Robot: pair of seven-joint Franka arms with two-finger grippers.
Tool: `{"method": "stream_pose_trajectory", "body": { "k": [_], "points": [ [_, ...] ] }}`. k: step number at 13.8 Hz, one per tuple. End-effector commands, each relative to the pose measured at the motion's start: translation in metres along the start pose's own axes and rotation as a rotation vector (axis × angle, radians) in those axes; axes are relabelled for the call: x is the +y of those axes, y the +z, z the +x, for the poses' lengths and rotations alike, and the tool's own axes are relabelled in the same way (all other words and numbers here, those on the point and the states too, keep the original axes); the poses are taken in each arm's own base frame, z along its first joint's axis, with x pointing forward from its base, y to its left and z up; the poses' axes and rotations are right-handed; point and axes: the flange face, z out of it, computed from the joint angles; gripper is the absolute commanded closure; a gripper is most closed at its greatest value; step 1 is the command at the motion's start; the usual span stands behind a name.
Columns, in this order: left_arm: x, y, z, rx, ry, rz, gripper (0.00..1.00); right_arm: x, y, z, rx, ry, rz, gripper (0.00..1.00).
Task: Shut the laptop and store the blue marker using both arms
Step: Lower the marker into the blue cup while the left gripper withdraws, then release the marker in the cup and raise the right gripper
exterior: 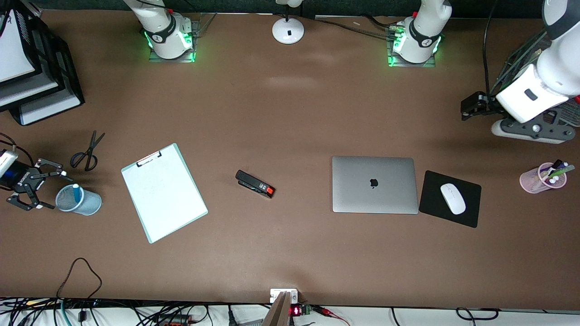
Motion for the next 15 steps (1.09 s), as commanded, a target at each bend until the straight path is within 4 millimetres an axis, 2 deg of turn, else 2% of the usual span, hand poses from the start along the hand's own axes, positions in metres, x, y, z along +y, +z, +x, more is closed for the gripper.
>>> {"method": "stream_pose_trajectory", "body": {
  "k": [1,2,4,7,8,15],
  "points": [
    [-0.008,0.003,-0.019,0.045,-0.003,-0.006,0.0,-0.004,-0.013,0.035,-0.048,0.068,0.022,0.0],
    [-0.004,0.003,-0.022,0.044,0.003,-0.005,0.0,-0.005,-0.017,0.045,-0.069,0.095,0.027,0.0],
    [-0.015,-0.001,-0.027,0.051,-0.015,-0.007,0.0,-0.008,-0.018,0.067,-0.104,0.127,0.031,0.0],
    [-0.018,-0.006,-0.03,0.059,-0.017,-0.006,0.0,-0.014,-0.02,0.1,-0.176,0.19,0.031,0.0],
    [-0.018,-0.007,-0.032,0.06,-0.019,-0.006,0.0,-0.017,-0.018,0.118,-0.197,0.195,0.032,0.0],
    [-0.019,-0.01,-0.033,0.066,-0.029,0.001,0.0,-0.048,-0.008,0.211,-0.419,0.327,-0.022,0.0]
  ]
}}
